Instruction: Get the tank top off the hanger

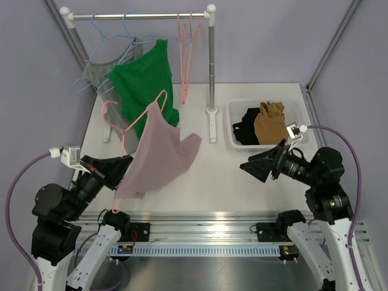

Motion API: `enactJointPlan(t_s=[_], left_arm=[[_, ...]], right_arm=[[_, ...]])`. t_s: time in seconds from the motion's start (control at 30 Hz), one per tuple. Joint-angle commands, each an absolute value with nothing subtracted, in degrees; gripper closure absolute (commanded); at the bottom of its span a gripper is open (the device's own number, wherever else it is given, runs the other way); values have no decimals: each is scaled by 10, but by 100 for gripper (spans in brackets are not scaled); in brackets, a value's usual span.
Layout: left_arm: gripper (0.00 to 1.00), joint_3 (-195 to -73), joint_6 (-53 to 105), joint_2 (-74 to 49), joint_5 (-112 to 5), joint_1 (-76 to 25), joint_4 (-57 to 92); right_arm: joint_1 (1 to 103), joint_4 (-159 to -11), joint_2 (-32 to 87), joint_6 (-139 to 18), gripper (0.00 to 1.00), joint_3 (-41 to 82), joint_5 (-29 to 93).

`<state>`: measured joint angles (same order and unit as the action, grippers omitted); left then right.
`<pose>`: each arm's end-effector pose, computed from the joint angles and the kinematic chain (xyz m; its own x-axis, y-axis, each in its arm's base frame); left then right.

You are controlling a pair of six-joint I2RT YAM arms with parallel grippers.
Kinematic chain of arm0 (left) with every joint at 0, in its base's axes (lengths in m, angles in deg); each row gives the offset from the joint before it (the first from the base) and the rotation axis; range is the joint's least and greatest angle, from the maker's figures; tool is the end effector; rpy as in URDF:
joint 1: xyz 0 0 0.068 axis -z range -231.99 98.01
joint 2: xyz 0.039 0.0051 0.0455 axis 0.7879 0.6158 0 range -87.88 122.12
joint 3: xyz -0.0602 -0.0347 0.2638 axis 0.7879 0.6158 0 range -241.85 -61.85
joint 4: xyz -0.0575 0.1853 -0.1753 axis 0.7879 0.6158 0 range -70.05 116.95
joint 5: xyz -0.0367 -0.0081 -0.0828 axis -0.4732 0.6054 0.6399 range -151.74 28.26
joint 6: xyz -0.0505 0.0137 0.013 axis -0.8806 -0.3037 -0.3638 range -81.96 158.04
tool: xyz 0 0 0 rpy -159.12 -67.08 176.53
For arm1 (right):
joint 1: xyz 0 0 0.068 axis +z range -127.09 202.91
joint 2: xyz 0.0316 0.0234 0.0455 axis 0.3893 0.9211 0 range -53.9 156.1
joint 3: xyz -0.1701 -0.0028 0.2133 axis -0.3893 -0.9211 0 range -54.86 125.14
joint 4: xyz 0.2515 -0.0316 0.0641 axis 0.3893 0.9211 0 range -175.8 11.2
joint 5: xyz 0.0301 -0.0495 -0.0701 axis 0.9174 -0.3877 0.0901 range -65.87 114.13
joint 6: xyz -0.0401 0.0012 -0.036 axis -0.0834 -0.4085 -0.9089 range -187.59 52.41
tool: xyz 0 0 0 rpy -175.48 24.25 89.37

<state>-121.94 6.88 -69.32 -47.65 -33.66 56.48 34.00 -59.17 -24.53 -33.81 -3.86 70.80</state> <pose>0.0177 -0.0151 0.4144 -0.2062 -0.4603 -0.8635 0.5008 0.7085 -0.4973 0.0869 0.0434 0.3805 -0.5397 0.2829 -0.7929 -0.6534 0.4531 0.6065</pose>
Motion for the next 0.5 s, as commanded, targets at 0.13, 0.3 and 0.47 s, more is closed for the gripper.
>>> enactJointPlan(t_s=[0.13, 0.3, 0.47], left_arm=[[100, -1101, 20, -789, -357, -336, 628], [100, -1005, -22, -802, -246, -336, 564], [100, -936, -66, -803, -235, -336, 495]], right_arm=[[345, -796, -166, -220, 0, -105, 746], [430, -810, -115, -246, 1, -115, 641], [589, -816, -11, -283, 2, -109, 459]])
